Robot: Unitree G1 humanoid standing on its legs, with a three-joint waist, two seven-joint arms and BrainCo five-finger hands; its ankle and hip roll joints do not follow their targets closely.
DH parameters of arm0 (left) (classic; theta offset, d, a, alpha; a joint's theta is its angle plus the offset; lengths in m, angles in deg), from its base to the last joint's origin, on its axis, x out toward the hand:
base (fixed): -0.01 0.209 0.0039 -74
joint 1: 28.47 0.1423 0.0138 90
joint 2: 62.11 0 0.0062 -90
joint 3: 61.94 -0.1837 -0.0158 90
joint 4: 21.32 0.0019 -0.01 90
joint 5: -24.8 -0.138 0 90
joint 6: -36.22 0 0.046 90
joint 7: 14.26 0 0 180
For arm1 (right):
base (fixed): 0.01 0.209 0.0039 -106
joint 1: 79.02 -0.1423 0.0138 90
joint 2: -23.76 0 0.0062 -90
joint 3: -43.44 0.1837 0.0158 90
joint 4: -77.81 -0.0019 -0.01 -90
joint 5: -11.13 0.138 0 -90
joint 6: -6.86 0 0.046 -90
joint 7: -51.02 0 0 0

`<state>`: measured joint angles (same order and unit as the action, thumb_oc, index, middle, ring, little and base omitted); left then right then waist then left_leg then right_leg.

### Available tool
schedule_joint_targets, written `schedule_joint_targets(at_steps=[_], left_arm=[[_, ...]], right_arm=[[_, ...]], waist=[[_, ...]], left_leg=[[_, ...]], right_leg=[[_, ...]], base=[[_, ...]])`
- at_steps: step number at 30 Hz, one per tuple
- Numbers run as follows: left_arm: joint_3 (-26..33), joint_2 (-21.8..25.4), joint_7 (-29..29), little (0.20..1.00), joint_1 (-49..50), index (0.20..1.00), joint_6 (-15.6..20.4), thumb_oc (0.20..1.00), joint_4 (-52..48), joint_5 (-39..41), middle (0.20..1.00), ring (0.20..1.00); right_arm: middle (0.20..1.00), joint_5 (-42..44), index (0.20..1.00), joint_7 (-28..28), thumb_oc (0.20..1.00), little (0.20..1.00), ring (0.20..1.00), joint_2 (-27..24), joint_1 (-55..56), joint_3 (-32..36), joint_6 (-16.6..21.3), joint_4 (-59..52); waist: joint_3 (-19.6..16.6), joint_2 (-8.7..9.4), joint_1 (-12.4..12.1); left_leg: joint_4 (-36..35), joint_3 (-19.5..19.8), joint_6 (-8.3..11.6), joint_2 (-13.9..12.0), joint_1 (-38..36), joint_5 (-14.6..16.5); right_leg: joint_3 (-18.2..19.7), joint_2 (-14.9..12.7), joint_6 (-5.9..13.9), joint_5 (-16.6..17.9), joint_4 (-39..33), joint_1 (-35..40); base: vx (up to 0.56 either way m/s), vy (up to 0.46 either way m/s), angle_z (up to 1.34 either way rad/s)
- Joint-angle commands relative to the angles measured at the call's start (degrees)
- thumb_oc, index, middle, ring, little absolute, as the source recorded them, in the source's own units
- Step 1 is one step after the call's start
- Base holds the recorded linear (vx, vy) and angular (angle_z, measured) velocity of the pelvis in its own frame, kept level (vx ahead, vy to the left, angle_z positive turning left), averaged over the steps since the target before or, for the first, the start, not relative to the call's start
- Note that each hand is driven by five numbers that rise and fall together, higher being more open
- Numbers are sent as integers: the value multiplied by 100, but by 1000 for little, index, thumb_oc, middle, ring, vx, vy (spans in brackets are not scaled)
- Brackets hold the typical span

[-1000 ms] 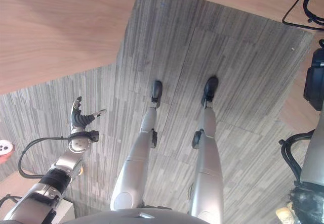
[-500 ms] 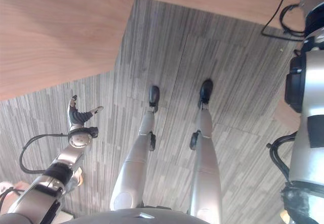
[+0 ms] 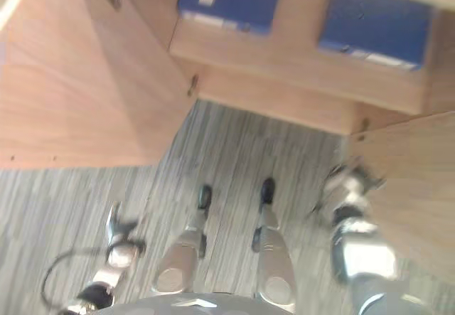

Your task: Put the empty folder in the office cabinet

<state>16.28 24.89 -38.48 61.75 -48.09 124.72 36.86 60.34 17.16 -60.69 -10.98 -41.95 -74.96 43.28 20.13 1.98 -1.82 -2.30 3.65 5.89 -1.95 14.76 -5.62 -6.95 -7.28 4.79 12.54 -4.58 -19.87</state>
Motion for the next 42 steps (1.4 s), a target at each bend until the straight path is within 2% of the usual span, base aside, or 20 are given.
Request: schedule_joint_targets(at_steps=[1,5,10,12,13,14,17,18,19,20,23,24,25,27,28,30,35,37,38,42], left_arm=[[326,6,-11,1000,-352,1000,-82,1000,523,-199,1000,1000],[590,96,90,1000,-289,1000,-209,1000,879,-661,1000,1000],[860,229,167,1000,-43,1000,-355,1000,999,-999,1000,1000],[869,245,193,1000,-28,1000,-354,1000,991,-1086,1000,1000],[820,276,246,1000,-90,1000,-377,1000,1000,-1222,1000,1000],[882,278,253,1000,-135,1000,-383,1000,1132,-1215,1000,1000],[1040,309,316,1000,-293,1000,-427,1000,1333,-1159,1000,1000],[1040,304,316,1000,-294,1000,-427,1000,1333,-1160,1000,1000],[1078,298,366,1000,-305,1000,-414,1000,1335,-1166,1000,1000],[1106,296,499,1000,-301,1000,-391,1000,1259,-1248,1000,1000],[1081,238,604,1000,-273,1000,-368,1000,1192,-1354,1000,1000],[1064,230,603,1000,-277,1000,-368,1000,1193,-1355,1000,1000],[1036,142,604,1000,-243,1000,-354,1000,1196,-1389,1000,1000],[1002,35,558,1000,-205,1000,-384,1000,1204,-1406,1000,1000],[974,30,553,1000,-213,1000,-386,1000,1204,-1407,1000,1000],[851,-105,501,1000,-136,1000,-456,1000,1252,-1514,1000,1000],[645,-307,445,1000,-16,1000,-570,1000,1415,-1605,1000,1000],[612,-323,439,1000,9,1000,-584,1000,1457,-1620,1000,1000],[556,-369,426,1000,49,1000,-601,1000,1552,-1606,1000,1000],[432,-367,497,1000,79,1000,-591,1000,1603,-1582,1000,1000]], right_arm=[[1000,-976,1000,416,1000,1000,1000,-161,257,-371,-42,-260],[1000,-2401,1000,1209,1000,1000,1000,-314,1162,-943,-534,-196],[1000,-3390,1000,1595,1000,1000,1000,-856,1584,-955,-686,-466],[1000,-3550,1000,1606,1000,1000,1000,-1014,1604,-901,-713,-511],[1000,-3643,1000,1557,1000,1000,1000,-1330,1493,-700,-694,-526],[1000,-3656,1000,1547,1000,1000,1000,-1441,1442,-609,-706,-527],[1000,-3823,1000,1651,1000,1000,1000,-1972,1353,-492,-651,-921],[1000,-3824,1000,1654,1000,1000,1000,-1978,1356,-490,-656,-928],[1000,-3973,1000,1751,1000,1000,1000,-2257,1409,-452,-656,-1196],[1000,-4319,1000,1937,1000,1000,1000,-3069,1613,-238,-617,-1857],[1000,-4627,1000,1693,1000,1000,1000,-3753,1907,543,-537,-2463],[1000,-4632,1000,1695,1000,1000,1000,-3755,1943,577,-548,-2489],[1000,-4689,1000,1248,1000,1000,1000,-3943,1998,1266,-514,-2639],[1000,-4903,1000,619,1000,1000,1000,-3970,2133,1976,-575,-2858],[1000,-4919,1000,610,1000,1000,1000,-3950,2190,2032,-595,-2908],[1000,-4886,1000,-293,1000,1000,1000,-3692,2150,2740,-645,-2956],[1000,-4536,1000,-1171,1000,1000,1000,-3199,2027,3213,-678,-2737],[1000,-4435,1000,-1228,1000,1000,1000,-3134,2004,3221,-654,-2665],[1000,-3925,1000,-1193,1000,1000,1000,-2911,1913,3245,-463,-2540],[1000,-3027,1000,-798,1000,1000,1000,-2872,1724,3114,-175,-1991]], waist=[[-132,94,23],[-494,194,96],[-800,287,156],[-831,303,185],[-911,338,306],[-945,349,353],[-1049,416,483],[-1047,410,479],[-1079,423,513],[-1121,422,625],[-1201,430,797],[-1198,419,776],[-1248,411,891],[-1277,377,933],[-1270,370,904],[-1331,318,909],[-1408,277,851],[-1406,277,847],[-1400,280,851],[-1368,297,824]], left_leg=[[553,157,-233,246,-786,1537],[432,90,-315,309,-1346,1557],[27,-52,-443,376,-1897,1442],[-67,-113,-462,385,-2000,1414],[-208,-227,-506,429,-2144,1356],[-267,-284,-530,448,-2203,1351],[-270,-467,-582,529,-2294,1385],[-270,-472,-583,529,-2296,1387],[-270,-496,-599,553,-2321,1401],[-270,-575,-608,572,-2381,1440],[-270,-631,-657,654,-2410,1444],[-270,-635,-657,651,-2413,1447],[-270,-651,-700,681,-2447,1476],[-270,-646,-755,709,-2485,1502],[-270,-646,-757,707,-2490,1505],[-270,-607,-827,765,-2573,1585],[-270,-563,-890,843,-2712,1649],[-270,-559,-893,850,-2719,1642],[-270,-571,-898,863,-2712,1631],[-270,-614,-890,865,-2641,1592]], right_leg=[[-507,-433,628,-249,53,26],[-583,-439,675,-324,11,513],[-576,-452,770,-267,40,831],[-546,-442,788,-243,39,864],[-429,-429,829,-139,42,882],[-357,-413,840,-106,38,869],[-205,-399,890,22,33,845],[-200,-397,891,22,34,845],[-149,-394,899,48,32,839],[-33,-373,918,98,35,844],[74,-406,949,208,40,803],[77,-401,950,208,41,805],[155,-419,979,300,42,790],[218,-418,1007,359,36,787],[217,-416,1008,358,37,792],[278,-435,1021,398,26,813],[289,-488,1021,432,8,882],[290,-497,1021,444,8,882],[265,-518,1021,517,5,864],[192,-588,1021,529,-1,809]], base=[[-26,42,9],[-16,63,5],[-56,53,-16],[-72,52,-29],[-83,75,-29],[-111,95,-38],[-48,52,-41],[-21,33,-44],[-18,44,-29],[-37,65,-16],[-26,45,-15],[4,29,-29],[8,26,-24],[7,27,-12],[22,25,-10],[38,23,-13],[21,16,-5],[1,6,2],[-39,11,4],[-49,9,-1]])
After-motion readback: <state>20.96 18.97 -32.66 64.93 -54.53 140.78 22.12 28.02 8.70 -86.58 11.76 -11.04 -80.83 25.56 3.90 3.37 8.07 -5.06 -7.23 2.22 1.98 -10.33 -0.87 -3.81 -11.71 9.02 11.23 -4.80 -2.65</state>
